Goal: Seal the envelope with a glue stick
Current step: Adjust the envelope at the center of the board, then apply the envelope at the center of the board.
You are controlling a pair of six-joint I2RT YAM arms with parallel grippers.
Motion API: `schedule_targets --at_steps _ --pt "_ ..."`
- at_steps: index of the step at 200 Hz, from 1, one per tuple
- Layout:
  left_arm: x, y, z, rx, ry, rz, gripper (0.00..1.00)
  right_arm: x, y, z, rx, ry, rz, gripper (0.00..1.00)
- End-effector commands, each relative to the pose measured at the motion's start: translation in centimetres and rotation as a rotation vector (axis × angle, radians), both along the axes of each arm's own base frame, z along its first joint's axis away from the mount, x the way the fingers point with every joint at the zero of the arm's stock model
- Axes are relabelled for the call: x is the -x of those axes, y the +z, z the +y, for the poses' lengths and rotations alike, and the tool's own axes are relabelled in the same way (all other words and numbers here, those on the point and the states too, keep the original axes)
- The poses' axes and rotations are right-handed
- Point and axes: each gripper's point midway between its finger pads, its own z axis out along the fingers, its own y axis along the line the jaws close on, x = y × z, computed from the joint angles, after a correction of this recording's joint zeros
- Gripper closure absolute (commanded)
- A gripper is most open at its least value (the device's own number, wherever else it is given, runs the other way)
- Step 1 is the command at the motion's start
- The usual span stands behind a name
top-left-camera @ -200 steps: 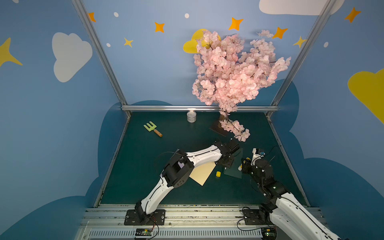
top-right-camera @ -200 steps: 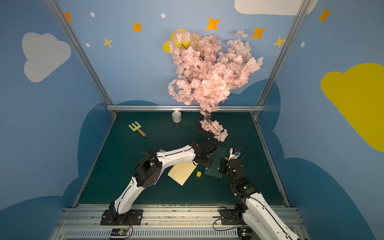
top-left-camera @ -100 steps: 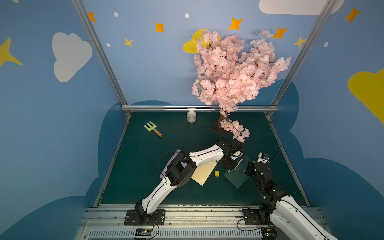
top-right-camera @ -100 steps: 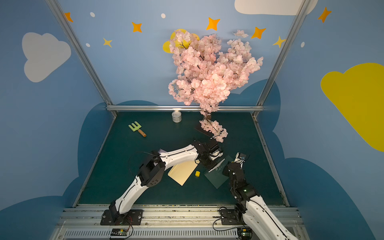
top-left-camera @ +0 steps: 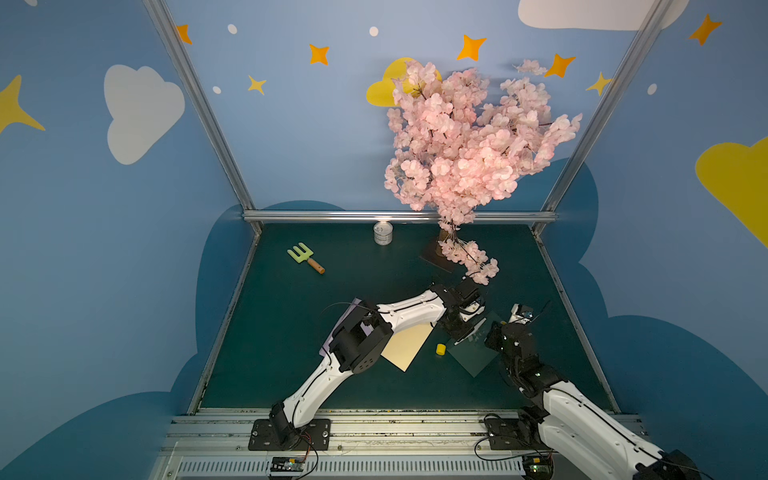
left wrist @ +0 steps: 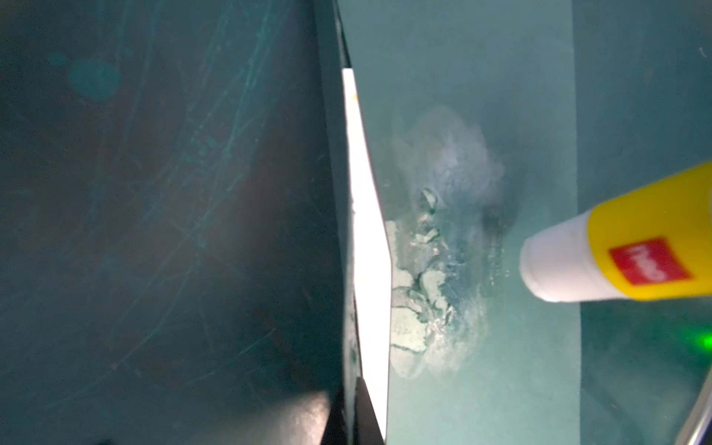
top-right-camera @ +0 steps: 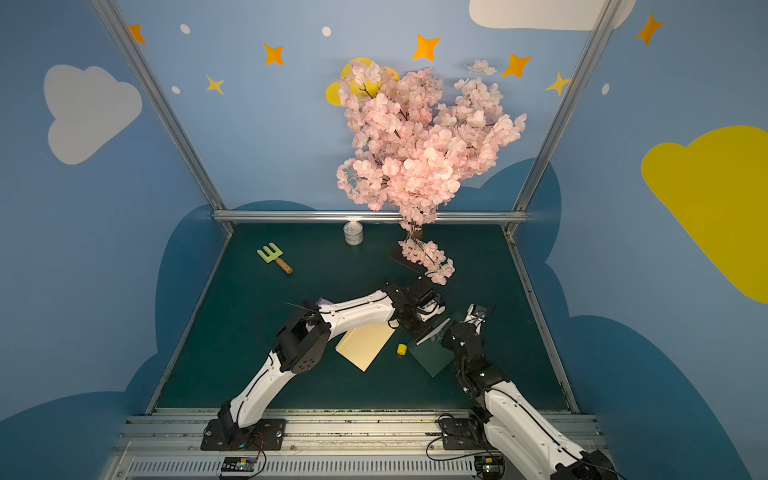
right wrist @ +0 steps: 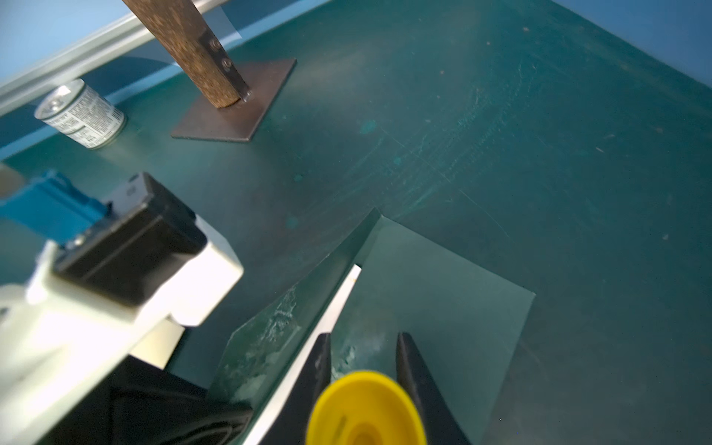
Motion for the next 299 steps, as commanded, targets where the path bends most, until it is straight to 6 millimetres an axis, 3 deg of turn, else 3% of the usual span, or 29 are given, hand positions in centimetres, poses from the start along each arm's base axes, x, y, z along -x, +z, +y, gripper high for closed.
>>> schedule_targets --at_steps 1,69,118,169,211,251,299 --pt "0.3 -0.6 0.4 0.014 0.018 0.036 0.94 -1.0 0.5 0.0 0.002 -0.016 -0.044 1.00" --pt "0.0 -0.9 1.0 0.048 0.053 0.078 0.84 -1.9 -0.6 -0.6 -0.023 -0.122 0.002 1.00" --pt "0.2 -1.4 1.4 0.039 0.058 0.090 0.97 -1.5 -1.5 0.0 -0.050 -0.120 -0.014 1.00" --pt "0.3 -1.5 1.1 0.054 0.061 0.114 0.97 -1.4 -2.1 2.3 -0.059 -0.013 -0.008 1.00" --pt "0.0 -1.6 1.3 0.058 0.080 0.117 0.97 0.8 -3.0 3.4 0.002 0.060 0.034 1.00" --pt "-0.1 -1.4 1.2 0.070 0.079 0.124 0.97 2.4 -4.0 2.1 0.064 0.004 0.049 1.00" --pt "0.3 -1.6 1.4 0.078 0.082 0.130 0.97 0.9 -3.0 1.1 0.086 -0.115 0.039 1.00"
